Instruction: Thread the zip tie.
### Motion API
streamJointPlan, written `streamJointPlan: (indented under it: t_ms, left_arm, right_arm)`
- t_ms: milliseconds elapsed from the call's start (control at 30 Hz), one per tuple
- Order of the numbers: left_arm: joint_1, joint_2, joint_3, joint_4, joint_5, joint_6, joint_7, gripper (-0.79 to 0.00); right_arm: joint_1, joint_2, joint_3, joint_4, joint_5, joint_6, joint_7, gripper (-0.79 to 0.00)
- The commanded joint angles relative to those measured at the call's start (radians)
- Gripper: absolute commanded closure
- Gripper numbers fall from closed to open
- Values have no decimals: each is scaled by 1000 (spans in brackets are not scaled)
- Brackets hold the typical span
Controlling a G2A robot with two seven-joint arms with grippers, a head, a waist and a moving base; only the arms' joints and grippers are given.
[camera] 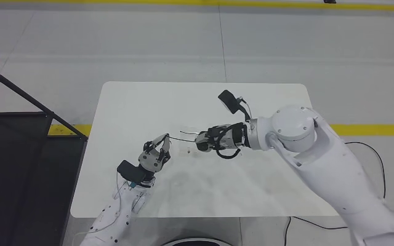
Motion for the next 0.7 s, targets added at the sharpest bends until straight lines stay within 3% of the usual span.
streamJointPlan:
  t_ms: [0,667]
  left_arm:
    - [0,0,0,0,0,0,0,0]
    - [0,0,0,0,0,0,0,0]
  right_arm:
    - [-5,-2,5,1,12,-12,-15,0]
    - [-48,-12,39,16,87,-136,-25,0]
